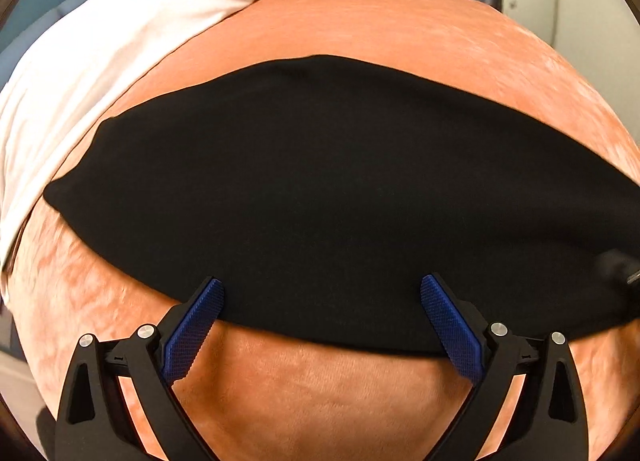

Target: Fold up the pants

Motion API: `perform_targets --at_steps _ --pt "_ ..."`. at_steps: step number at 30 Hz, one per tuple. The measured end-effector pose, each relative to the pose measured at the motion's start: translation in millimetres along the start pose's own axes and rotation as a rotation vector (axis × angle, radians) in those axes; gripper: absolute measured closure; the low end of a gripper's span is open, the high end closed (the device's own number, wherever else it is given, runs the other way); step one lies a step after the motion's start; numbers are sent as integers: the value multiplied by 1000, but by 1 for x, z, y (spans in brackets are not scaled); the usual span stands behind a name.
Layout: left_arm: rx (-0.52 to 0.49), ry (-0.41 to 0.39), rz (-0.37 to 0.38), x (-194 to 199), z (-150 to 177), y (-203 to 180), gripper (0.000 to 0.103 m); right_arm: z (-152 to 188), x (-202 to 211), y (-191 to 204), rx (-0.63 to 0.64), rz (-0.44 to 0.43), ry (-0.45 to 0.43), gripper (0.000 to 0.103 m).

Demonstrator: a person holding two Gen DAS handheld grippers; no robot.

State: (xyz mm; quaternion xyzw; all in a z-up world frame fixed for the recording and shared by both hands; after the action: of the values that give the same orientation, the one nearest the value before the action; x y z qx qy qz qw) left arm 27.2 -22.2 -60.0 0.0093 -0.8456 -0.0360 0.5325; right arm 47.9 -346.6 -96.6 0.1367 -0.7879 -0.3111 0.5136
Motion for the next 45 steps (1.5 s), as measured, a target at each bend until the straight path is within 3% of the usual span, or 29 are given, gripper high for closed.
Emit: perform_targets --at_steps 2,4,6,7,8,10,13,14,15,17,18,19,20,21,23,24,25,26,28,29,30,32,33,34,35,38,41,45 --pt "-27 7 32 1 -3 2 5 13 59 -60 -144 52 -129 103" --pt "-20 -2 98 12 -5 8 6 26 92 -85 -231 43 -187 103" --pt "-13 -57 119 26 -20 14 6 28 114 -78 -227 188 -246 103" --pt "-1 -99 107 33 -36 17 6 22 114 -60 -182 222 -258 97" --pt "10 -126 93 35 -50 19 5 16 108 -43 -138 205 -254 97" --pt "19 -118 50 20 -89 17 5 -3 68 11 -13 85 -191 97" --pt "49 107 -23 -54 -140 7 8 -20 -27 70 107 -3 4 96" --pt "76 172 -18 -76 -149 8 5 -19 -58 82 135 1 67 97" --pt "120 191 2 -89 -160 13 5 -24 -86 84 171 65 108 102" --pt "162 193 12 -90 -174 19 5 -39 -82 68 155 31 63 103" --pt "162 193 15 -90 -180 20 5 -49 -60 42 49 38 -27 103" --pt "150 180 2 -91 -183 19 5 -55 -28 14 -49 135 -162 103" --pt "134 161 -21 -91 -185 16 5 -54 -8 1 -95 190 -243 103" --pt "109 141 -50 -93 -184 12 5 -53 11 -11 -155 182 -298 98" --pt "80 105 -102 -88 -177 10 5 -46 -1 1 -115 -5 -215 98" --pt "75 81 -128 -84 -180 9 5 -40 -20 17 -34 7 -136 98" --pt "78 61 -135 -77 -177 6 7 -33 -36 24 39 89 -85 101" --pt "83 50 -124 -71 -173 5 8 -35 -39 19 70 139 -90 103" --pt "57 34 -45 -50 -154 -3 7 -30 -9 -11 -69 102 -168 103" --pt "53 27 -48 -42 -146 -6 7 -29 15 -27 -131 131 -235 103" --pt "8 19 -36 -36 -133 -14 7 -20 56 -43 -174 221 -345 96" --pt "-87 -11 -52 -23 -102 -29 7 -3 101 -62 -186 287 -427 88" --pt "-133 -31 -72 -19 -86 -36 7 15 125 -72 -208 321 -463 65" --pt "-161 -43 -92 -17 -74 -42 7 33 145 -82 -242 358 -497 33" --pt "-184 -64 -120 -14 -59 -50 7 49 156 -87 -263 382 -527 23" --pt "-177 -155 -205 -3 -37 -68 7 74 188 -130 -317 379 -534 22" --pt "-126 -138 -190 -2 -34 -65 7 70 183 -161 -371 256 -499 23" --pt "-65 -106 -164 0 -26 -64 7 48 168 -160 -343 206 -524 23"
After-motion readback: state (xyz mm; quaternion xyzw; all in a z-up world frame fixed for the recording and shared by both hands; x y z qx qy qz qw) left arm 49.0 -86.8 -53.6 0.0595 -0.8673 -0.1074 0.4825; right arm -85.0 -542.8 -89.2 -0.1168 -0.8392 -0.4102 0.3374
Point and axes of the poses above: each gripper's, at about its wrist camera, not at the fingertips, and x roughly against the way its jaws point, y to its left, z to its underside, the point moved 3 cm from there along -x, roughly the way its jaws point, and after that the axes turned 8 degrees about y, right-handed, at the moved point
